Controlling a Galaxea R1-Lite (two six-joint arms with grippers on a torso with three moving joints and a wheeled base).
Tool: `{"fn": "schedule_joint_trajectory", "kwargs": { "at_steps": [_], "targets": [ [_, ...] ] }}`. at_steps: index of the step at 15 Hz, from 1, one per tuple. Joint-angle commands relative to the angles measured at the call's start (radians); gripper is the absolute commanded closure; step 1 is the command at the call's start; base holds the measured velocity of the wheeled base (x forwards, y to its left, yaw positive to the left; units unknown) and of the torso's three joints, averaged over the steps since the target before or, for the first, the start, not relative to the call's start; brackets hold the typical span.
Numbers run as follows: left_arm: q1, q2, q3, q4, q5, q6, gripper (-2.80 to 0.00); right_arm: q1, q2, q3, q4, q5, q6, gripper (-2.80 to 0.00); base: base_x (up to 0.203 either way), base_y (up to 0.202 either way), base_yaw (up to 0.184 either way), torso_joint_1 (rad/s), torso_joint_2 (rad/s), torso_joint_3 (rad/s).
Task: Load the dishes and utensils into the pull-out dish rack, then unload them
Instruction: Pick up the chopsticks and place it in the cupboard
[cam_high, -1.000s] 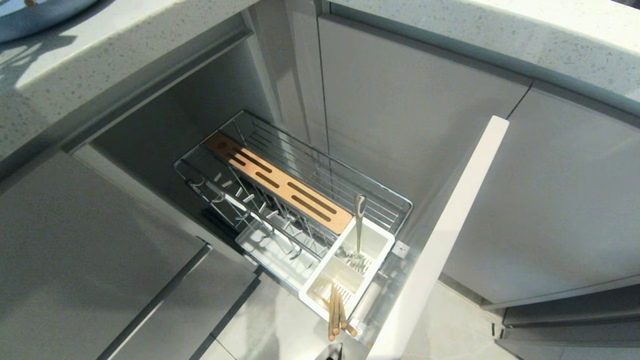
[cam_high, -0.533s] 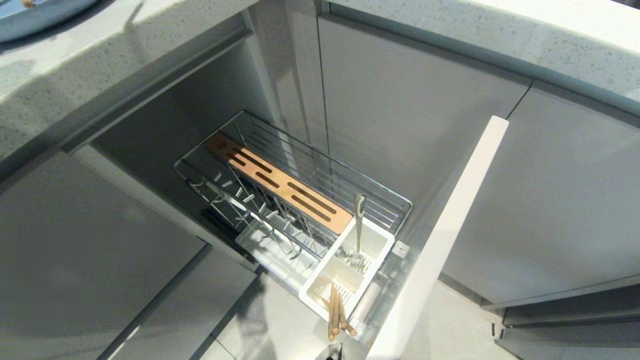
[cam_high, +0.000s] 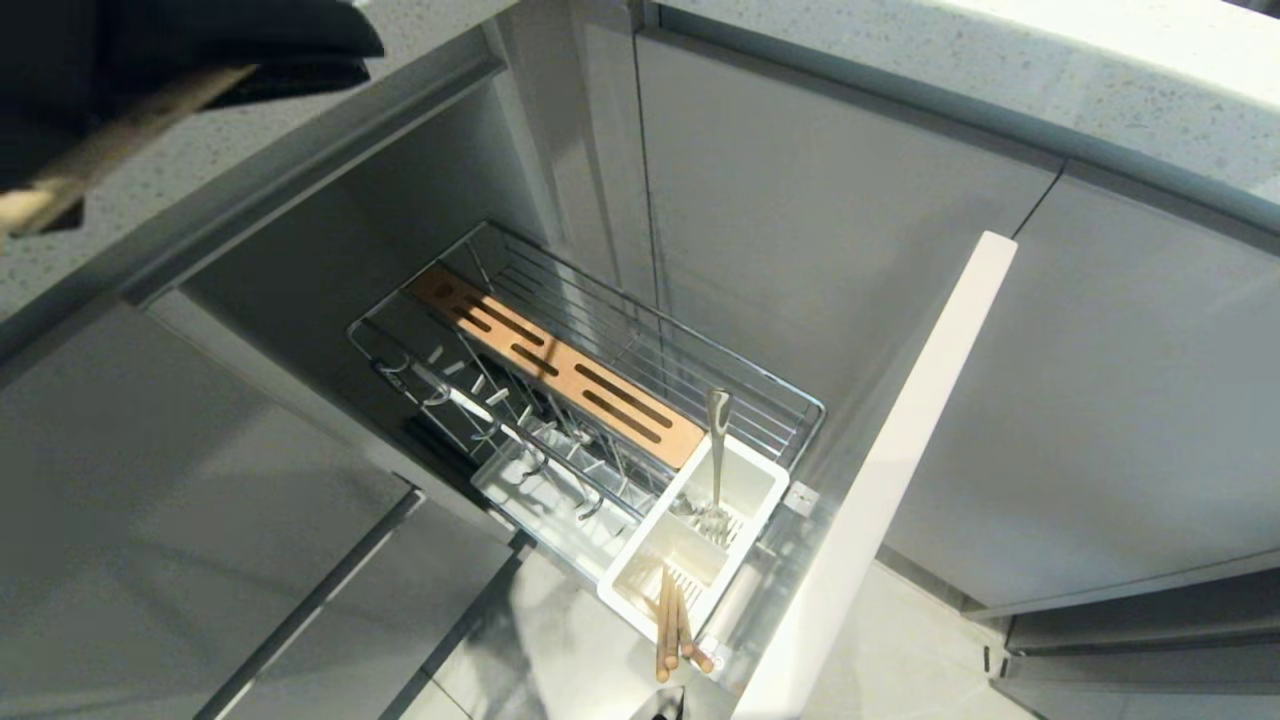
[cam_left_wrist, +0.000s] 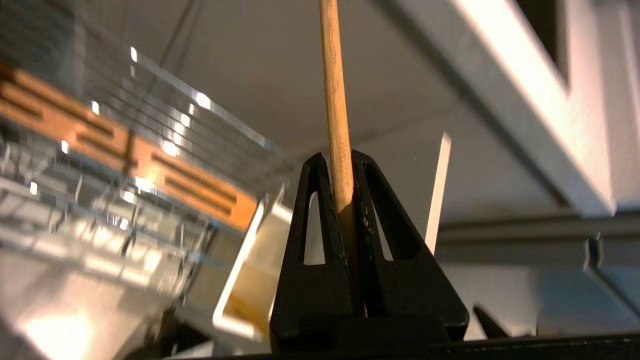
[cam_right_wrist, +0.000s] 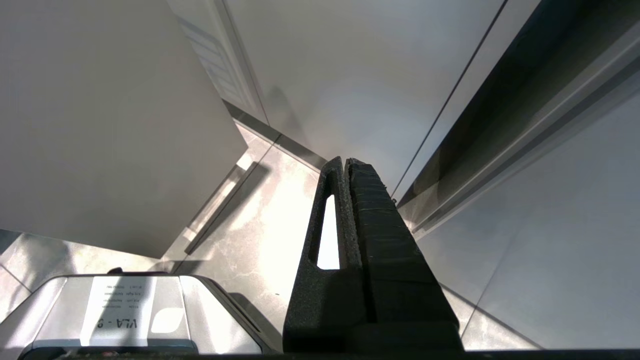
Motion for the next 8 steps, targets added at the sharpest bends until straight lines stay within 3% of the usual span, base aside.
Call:
{"fn": "schedule_joint_trajectory", "kwargs": {
  "at_steps": [1,5,8],
  "targets": [
    [-0.017,0.003,-0.002,0.085,-0.012,-0.035,0.0,0.0,0.0,0.001,-0.001,0.0,0.0,0.0,0.0,0.0,0.0,0.0,0.0,0.0],
    [-0.026,0.0,-0.073,0.213,-0.087,-0.057,0.0,0.0,0.0,0.002,-0.001,-0.001,0.0,0.0,0.0,0.0,0.0,0.0,0.0,0.0],
    [-0.033,0.01,-0.149,0.397,-0.161,-0.061,0.0,0.0,0.0,0.001,0.0,0.0,0.0,0.0,0.0,0.0,0.0,0.0,0.0,0.0]
  ]
}}
